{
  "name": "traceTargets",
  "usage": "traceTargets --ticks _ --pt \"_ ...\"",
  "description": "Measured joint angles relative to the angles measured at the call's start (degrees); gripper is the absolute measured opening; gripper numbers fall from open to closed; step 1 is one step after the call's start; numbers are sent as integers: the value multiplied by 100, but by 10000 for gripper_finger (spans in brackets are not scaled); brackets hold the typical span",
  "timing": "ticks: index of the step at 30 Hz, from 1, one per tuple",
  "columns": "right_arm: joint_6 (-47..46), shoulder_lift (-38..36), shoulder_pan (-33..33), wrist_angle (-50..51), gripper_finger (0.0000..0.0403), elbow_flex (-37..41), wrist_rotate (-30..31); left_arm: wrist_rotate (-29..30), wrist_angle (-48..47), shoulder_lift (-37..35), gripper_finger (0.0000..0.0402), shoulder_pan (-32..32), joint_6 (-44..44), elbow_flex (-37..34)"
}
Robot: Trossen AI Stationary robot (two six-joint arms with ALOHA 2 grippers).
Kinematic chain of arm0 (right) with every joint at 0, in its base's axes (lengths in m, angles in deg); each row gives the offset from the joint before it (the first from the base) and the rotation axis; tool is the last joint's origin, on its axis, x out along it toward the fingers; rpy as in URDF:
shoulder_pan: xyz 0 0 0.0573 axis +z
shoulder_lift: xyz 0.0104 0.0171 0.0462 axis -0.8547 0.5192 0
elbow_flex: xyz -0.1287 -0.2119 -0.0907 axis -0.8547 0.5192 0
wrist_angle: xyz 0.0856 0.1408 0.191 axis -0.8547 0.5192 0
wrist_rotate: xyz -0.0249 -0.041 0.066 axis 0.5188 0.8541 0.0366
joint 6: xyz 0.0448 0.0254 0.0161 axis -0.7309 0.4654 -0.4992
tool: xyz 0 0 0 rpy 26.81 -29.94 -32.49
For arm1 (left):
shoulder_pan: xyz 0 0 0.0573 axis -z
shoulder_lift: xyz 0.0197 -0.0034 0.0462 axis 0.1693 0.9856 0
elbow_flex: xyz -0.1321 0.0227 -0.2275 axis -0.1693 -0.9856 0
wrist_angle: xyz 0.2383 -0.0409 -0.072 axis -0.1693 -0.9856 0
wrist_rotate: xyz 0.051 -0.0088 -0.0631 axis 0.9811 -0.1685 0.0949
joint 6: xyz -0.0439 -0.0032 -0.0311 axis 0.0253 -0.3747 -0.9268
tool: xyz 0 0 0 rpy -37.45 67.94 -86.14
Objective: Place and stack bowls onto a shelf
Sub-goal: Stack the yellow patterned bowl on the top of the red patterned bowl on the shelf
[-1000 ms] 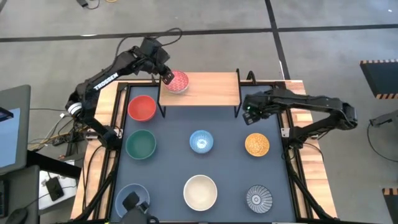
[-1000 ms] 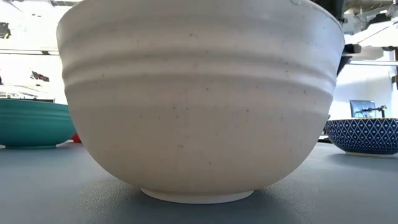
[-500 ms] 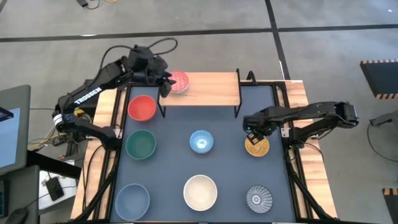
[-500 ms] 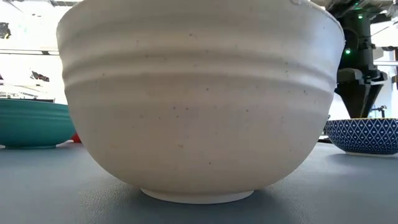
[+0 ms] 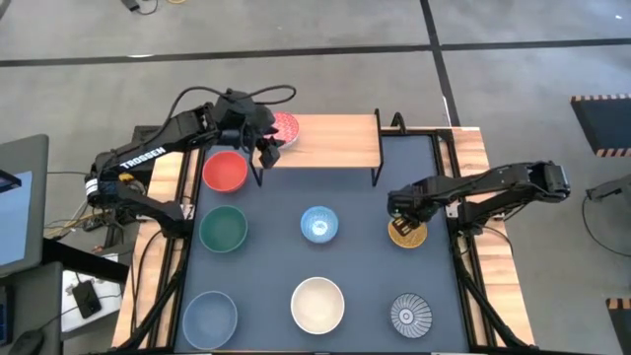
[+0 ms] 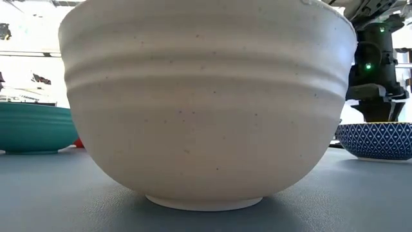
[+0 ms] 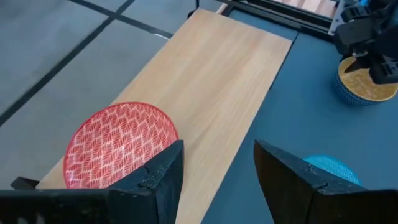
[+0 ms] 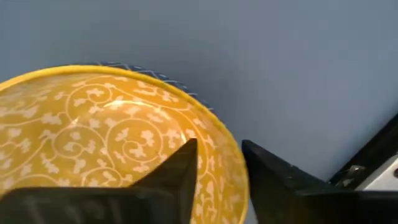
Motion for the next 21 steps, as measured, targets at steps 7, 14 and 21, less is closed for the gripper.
traceTargets --ticks 7,14,21 --pt "-10 -34 206 40 36 -260 -81 37 6 -5 179 18 -165 0" --pt "-30 -10 344 -25 36 -837 274 -103 53 8 179 18 -134 0" --pt "86 -9 340 -33 36 -1193 391 -80 79 8 179 16 -142 0"
